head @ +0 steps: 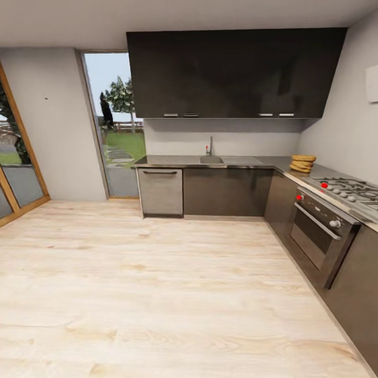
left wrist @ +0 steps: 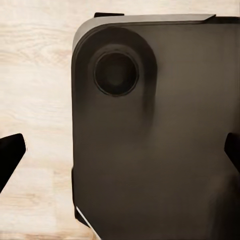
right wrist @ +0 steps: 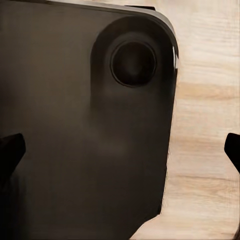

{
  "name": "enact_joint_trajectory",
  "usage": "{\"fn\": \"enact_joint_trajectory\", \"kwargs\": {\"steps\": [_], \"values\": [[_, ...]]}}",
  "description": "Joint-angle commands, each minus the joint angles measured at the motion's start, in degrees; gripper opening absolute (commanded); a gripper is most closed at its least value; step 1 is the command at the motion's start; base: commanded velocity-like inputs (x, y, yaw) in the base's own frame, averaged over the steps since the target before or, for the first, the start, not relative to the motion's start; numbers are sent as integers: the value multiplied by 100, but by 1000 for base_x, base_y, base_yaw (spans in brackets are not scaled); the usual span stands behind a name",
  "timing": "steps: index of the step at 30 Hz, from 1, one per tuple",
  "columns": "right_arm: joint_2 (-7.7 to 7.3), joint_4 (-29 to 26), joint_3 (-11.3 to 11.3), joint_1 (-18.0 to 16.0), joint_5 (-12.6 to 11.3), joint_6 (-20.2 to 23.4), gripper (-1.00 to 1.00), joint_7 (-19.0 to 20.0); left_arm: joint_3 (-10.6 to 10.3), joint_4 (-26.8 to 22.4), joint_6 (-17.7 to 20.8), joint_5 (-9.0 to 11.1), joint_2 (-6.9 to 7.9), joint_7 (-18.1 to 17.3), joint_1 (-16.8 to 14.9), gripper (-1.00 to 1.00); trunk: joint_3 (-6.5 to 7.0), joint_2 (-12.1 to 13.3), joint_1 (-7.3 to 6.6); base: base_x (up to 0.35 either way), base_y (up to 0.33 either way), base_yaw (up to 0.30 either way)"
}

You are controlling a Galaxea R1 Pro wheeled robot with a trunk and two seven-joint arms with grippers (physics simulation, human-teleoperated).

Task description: In the kitchen, take the popcorn bag from the countertop, put it into the microwave, and heat it until the popcorn is cooked so the cooked popcorn ends up inside the bag.

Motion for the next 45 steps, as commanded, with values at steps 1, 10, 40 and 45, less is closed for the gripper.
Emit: {"fn": "enact_joint_trajectory", "kwargs": {"steps": [1,10,40,45], "values": [[-1,1,6,0,16,-25,100,5,1,0,-10,21,0,0,0,100,-4,-2,4,321,160,0],[1,1,2,0,-7,-157,100,0,1,3,4,21,-1,0,0,100,-4,-2,4,321,153,0],[7,23,-150,-3,-211,-72,100,-100,27,-6,-93,534,-11,75,0,100,-4,-2,4,84,30,-243],[0,27,-465,-3,-565,-127,100,-399,23,-10,-101,988,-1,81,0,100,-4,-2,4,0,0,-296]]}}
